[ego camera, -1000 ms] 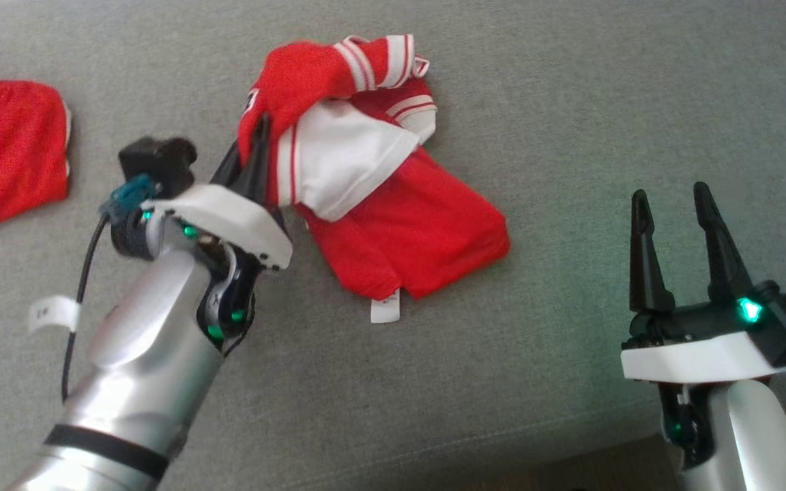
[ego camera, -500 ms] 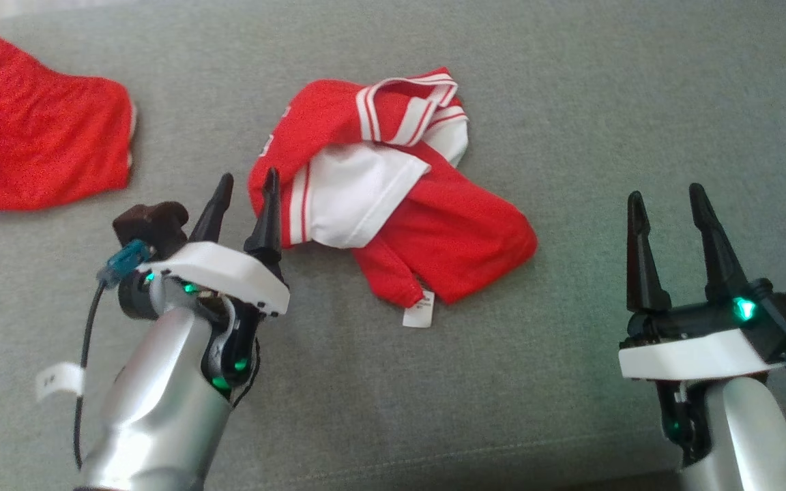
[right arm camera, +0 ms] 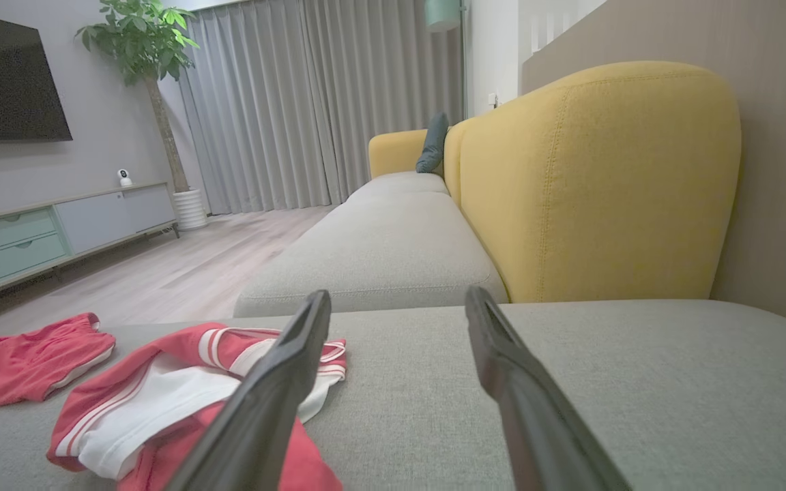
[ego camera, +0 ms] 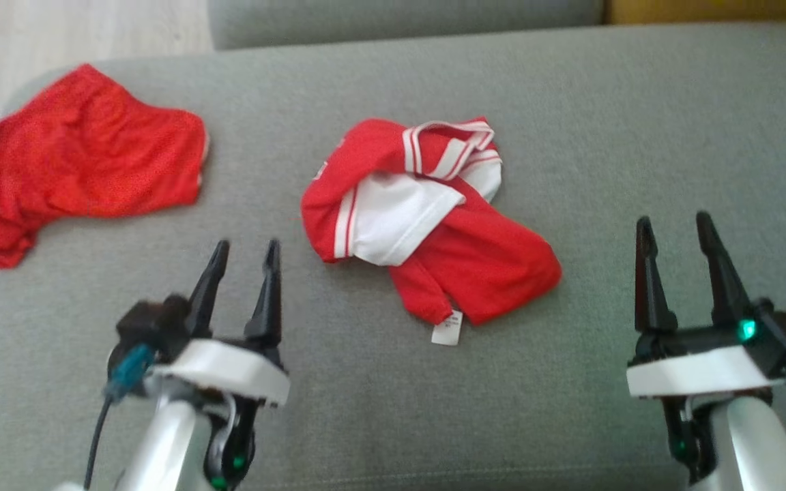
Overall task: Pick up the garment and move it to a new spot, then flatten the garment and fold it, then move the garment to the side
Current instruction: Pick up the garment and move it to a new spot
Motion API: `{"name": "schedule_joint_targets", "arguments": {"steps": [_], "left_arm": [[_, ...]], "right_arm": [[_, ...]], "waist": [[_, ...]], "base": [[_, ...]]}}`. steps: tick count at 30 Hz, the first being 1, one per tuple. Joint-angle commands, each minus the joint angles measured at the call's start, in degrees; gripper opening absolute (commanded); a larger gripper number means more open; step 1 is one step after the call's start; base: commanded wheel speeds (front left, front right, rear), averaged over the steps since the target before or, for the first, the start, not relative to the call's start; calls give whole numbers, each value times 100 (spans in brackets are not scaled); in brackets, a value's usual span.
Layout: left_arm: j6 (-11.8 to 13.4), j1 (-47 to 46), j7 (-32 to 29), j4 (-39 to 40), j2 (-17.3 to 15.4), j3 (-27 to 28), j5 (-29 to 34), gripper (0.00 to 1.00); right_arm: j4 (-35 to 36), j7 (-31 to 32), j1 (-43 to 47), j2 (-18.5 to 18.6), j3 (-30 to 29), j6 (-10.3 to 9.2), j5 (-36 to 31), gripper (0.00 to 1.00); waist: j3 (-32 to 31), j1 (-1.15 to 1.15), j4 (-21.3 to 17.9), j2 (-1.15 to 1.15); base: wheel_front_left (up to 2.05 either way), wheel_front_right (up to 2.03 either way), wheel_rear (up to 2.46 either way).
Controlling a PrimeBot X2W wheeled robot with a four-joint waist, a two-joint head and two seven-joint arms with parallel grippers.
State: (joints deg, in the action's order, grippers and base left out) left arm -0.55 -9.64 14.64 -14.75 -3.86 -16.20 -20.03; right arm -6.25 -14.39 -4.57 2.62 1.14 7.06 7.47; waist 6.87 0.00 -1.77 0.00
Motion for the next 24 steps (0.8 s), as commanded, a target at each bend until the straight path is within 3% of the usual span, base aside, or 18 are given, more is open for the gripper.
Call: {"name": "schedule_joint_targets", "arguments": {"steps": [1, 9, 24], "left_arm": [[4, -117, 35, 231, -31, 253, 62, 100], [102, 577, 36, 589, 55, 608, 342, 100], [52, 974, 36, 587, 96, 572, 389, 100]], "right_arm": [[154, -61, -32, 26, 106, 43, -61, 100], [8, -61, 267, 26, 97, 43, -101, 100], [-244, -61, 443, 26, 157, 43, -48, 100]], "waist": [[-160, 0, 121, 0], [-554, 0, 331, 0], [-737, 0, 383, 0]], "base": [[0, 0, 0], [0, 0, 0], [0, 0, 0]]}}
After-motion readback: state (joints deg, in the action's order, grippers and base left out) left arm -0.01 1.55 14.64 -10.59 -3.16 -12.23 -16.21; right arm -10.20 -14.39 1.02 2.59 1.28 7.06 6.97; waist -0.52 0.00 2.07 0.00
